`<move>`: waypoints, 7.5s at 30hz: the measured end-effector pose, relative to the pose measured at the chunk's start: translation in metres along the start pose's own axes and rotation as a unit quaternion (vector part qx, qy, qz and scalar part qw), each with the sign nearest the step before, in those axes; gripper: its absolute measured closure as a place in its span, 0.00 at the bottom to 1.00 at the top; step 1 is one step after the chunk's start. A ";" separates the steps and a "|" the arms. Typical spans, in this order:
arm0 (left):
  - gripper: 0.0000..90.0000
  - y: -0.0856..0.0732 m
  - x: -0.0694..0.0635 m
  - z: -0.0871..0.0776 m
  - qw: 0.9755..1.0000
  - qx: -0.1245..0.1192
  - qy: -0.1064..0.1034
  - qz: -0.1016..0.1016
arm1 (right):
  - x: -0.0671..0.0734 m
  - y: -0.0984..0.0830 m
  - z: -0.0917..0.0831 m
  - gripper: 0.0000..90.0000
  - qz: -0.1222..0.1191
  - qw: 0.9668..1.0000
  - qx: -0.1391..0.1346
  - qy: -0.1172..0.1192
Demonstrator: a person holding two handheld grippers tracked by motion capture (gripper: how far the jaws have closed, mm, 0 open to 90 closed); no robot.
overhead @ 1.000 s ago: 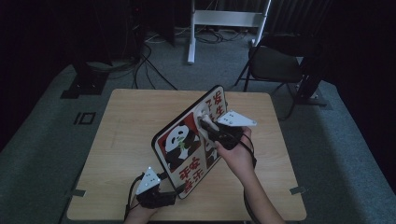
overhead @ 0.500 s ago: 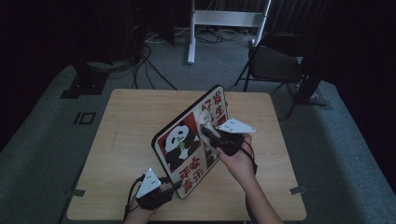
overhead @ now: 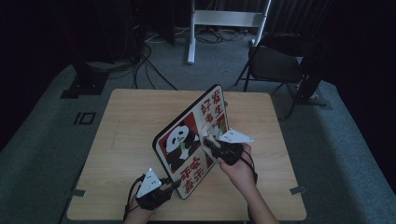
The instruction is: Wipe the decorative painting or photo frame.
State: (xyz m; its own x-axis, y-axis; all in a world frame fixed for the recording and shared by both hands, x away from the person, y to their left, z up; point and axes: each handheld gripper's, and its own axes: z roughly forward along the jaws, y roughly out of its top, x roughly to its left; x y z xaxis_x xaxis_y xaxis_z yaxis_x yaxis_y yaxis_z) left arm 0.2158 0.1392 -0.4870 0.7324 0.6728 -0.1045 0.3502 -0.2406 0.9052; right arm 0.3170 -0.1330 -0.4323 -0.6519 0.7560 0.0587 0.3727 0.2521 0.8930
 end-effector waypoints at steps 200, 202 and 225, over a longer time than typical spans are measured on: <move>0.81 0.002 0.002 0.001 1.000 0.016 -0.018 0.002 | -0.011 -0.075 0.020 0.90 0.032 0.994 0.107 0.003; 0.81 0.002 0.001 0.001 1.000 0.016 -0.018 0.003 | -0.011 -0.078 0.021 0.90 0.035 0.993 0.112 0.004; 0.81 0.002 0.002 0.001 1.000 0.015 -0.017 0.001 | -0.017 -0.077 0.010 0.90 0.048 0.993 0.104 -0.003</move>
State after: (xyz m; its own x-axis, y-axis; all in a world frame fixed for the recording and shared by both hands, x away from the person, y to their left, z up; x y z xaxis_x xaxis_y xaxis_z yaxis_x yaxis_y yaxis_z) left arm 0.2182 0.1393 -0.4858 0.7521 0.6487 -0.1159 0.3646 -0.2632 0.8932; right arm 0.3060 -0.1586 -0.5068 -0.6030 0.7859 0.1367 0.5621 0.2970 0.7719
